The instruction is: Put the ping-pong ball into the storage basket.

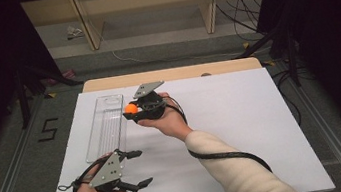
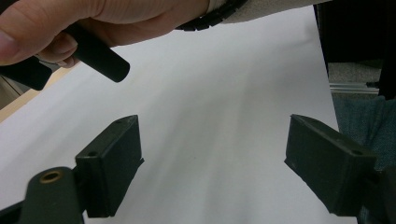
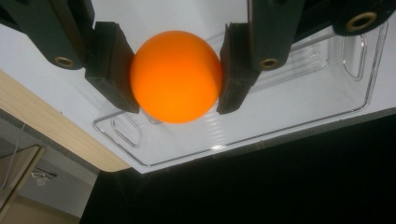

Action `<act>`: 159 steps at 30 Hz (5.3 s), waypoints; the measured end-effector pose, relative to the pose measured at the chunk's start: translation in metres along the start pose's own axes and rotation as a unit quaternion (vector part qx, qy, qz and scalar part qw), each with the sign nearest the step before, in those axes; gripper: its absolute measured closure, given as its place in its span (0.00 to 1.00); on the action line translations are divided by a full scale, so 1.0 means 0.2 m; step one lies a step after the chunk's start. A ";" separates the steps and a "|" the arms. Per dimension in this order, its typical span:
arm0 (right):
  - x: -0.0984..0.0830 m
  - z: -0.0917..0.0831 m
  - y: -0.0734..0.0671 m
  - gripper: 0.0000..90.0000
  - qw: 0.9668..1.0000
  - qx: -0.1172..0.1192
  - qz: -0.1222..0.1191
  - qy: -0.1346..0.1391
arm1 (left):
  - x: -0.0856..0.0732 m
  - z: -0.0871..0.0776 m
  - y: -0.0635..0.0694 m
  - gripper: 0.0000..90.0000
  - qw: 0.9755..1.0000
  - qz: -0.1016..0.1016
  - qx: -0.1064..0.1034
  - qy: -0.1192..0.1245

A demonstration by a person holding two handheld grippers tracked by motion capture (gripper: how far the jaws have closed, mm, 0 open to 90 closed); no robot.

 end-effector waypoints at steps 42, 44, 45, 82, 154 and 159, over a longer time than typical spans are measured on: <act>0.04 0.09 -0.07 0.57 1.000 0.016 -0.009 -0.009 | 0.00 0.00 0.00 0.20 1.000 0.001 -0.002 -0.001; 0.04 0.10 -0.07 0.57 1.000 0.017 -0.008 -0.010 | 0.00 0.00 0.00 0.20 1.000 0.001 -0.002 -0.002; 0.04 0.10 -0.07 0.57 1.000 0.017 -0.008 -0.010 | 0.00 0.00 0.00 0.20 1.000 0.001 -0.003 -0.001; 0.05 0.20 -0.12 0.57 0.999 0.032 -0.014 -0.022 | -0.01 0.01 0.01 0.20 1.000 0.007 -0.007 -0.006; 0.06 0.36 -0.19 0.57 0.997 0.056 -0.028 -0.055 | -0.01 0.01 0.03 0.20 1.000 0.015 -0.014 -0.011; 0.06 0.37 -0.19 0.57 0.996 0.057 -0.029 -0.058 | -0.01 0.01 0.03 0.20 1.000 0.016 -0.015 -0.011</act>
Point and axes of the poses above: each handheld gripper's, and its own axes: z roughly forward along the jaws, x roughly out of its top, y roughly to its right, the point moved 10 cm from there along z, roughly forward along the jaws, and after that the axes turned 2 degrees about -x, right-handed, at the moved point
